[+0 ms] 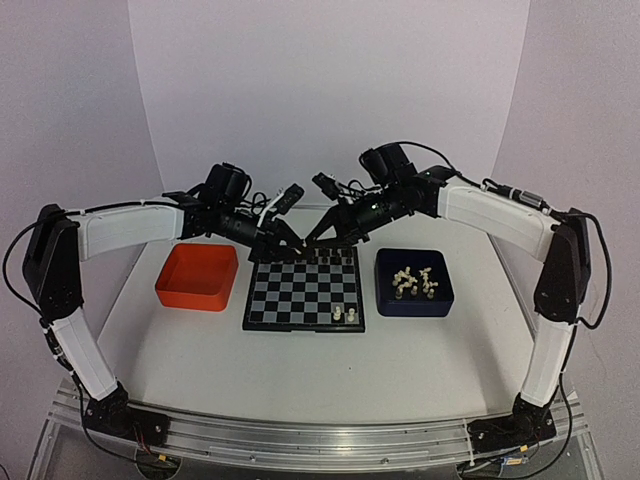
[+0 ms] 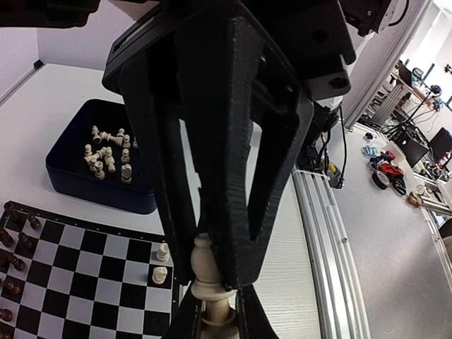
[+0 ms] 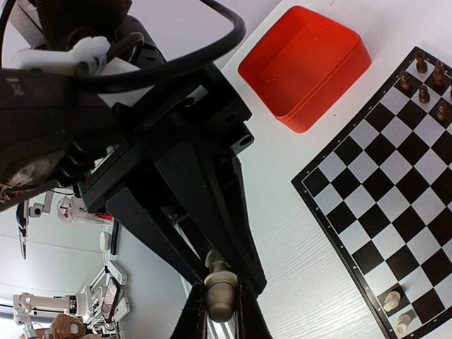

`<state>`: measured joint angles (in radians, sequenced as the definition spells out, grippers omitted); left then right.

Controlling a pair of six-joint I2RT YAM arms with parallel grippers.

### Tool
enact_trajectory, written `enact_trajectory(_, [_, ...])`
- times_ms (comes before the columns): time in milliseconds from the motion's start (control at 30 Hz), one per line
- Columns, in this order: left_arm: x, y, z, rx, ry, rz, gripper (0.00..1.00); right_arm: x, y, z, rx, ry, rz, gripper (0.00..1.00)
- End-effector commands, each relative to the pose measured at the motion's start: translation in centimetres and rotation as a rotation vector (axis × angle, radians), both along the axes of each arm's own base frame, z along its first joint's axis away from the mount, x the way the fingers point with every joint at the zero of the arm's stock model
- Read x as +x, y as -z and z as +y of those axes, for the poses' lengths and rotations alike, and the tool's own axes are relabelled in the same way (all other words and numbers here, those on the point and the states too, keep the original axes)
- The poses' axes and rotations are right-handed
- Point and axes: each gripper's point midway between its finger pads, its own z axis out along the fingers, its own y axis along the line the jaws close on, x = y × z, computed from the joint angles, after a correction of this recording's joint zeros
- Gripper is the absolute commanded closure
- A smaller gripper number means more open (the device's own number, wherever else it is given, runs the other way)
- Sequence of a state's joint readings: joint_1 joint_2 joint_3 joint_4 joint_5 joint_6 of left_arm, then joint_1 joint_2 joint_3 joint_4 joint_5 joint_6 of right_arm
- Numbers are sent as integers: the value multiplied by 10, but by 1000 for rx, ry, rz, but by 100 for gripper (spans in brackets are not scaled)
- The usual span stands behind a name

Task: Set up the chess pieces on the board
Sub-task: Place the chess piece on the chessboard.

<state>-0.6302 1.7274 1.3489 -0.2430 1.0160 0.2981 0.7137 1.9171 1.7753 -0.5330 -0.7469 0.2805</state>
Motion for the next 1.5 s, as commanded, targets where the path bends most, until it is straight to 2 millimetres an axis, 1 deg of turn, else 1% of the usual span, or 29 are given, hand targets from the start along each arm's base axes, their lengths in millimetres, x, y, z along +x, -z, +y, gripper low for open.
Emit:
enact_trajectory(0, [8, -23, -7, -43, -8, -76, 89, -6, -15, 1, 27, -19, -58, 100])
enact_trajectory(33, [10, -23, -7, -36, -27, -77, 72, -5, -14, -1, 16, -7, -73, 100])
enact_trajectory(133, [18, -20, -3, -9, -103, -85, 11, -1, -10, -10, -23, 39, -125, 100])
enact_trajectory(167, [21, -21, -1, -4, -130, -96, 3, 0, -7, -13, -40, 53, -138, 100])
enact_trajectory(200, [20, -21, 2, -2, -145, -101, 1, 1, -6, -16, -50, 63, -153, 100])
enact_trajectory(333, [23, -14, 13, 30, -231, -101, 0, 5, -2, -21, -76, 96, -170, 100])
enact_trajectory(400, [26, -9, 21, 61, -300, -90, 0, 7, 4, -23, -103, 112, -165, 100])
enact_trajectory(500, [40, -4, 41, 107, -473, -94, 0, 10, 21, -32, -187, 138, -170, 100])
enact_trajectory(567, [54, -5, 60, 125, -634, -95, 0, 12, 35, -38, -270, 153, -194, 100])
enact_trajectory(633, [77, -9, 88, 131, -858, -91, 0, 12, 48, -40, -352, 154, -233, 100])
enact_trajectory(700, [97, -12, 122, 121, -1071, -63, 0, 10, 62, -39, -434, 139, -271, 100])
enact_trajectory(767, [120, -14, 168, 88, -1284, 14, 0, 5, 77, -35, -512, 106, -309, 100])
enact_trajectory(800, [127, -13, 189, 67, -1356, 62, 0, 3, 84, -33, -540, 92, -321, 100])
enact_trajectory(867, [137, -10, 223, 32, -1465, 135, 0, 1, 94, -30, -578, 73, -330, 100])
enact_trajectory(900, [138, -10, 232, 26, -1492, 143, 0, 2, 96, -27, -588, 72, -335, 100])
enact_trajectory(967, [139, -10, 240, 22, -1533, 142, 0, 0, 103, -21, -602, 61, -346, 100])
enact_trajectory(1067, [138, -9, 241, 19, -1540, 152, 0, 0, 117, -17, -659, 59, -376, 100])
enact_trajectory(1167, [138, -6, 245, 29, -1567, 163, 0, -2, 130, -13, -684, 55, -366, 100])
enact_trajectory(1300, [138, -6, 249, 35, -1585, 163, 0, 1, 146, -12, -753, 72, -401, 100])
enact_trajectory(1467, [137, -6, 250, 33, -1590, 149, 0, 0, 161, -9, -789, 65, -408, 100])
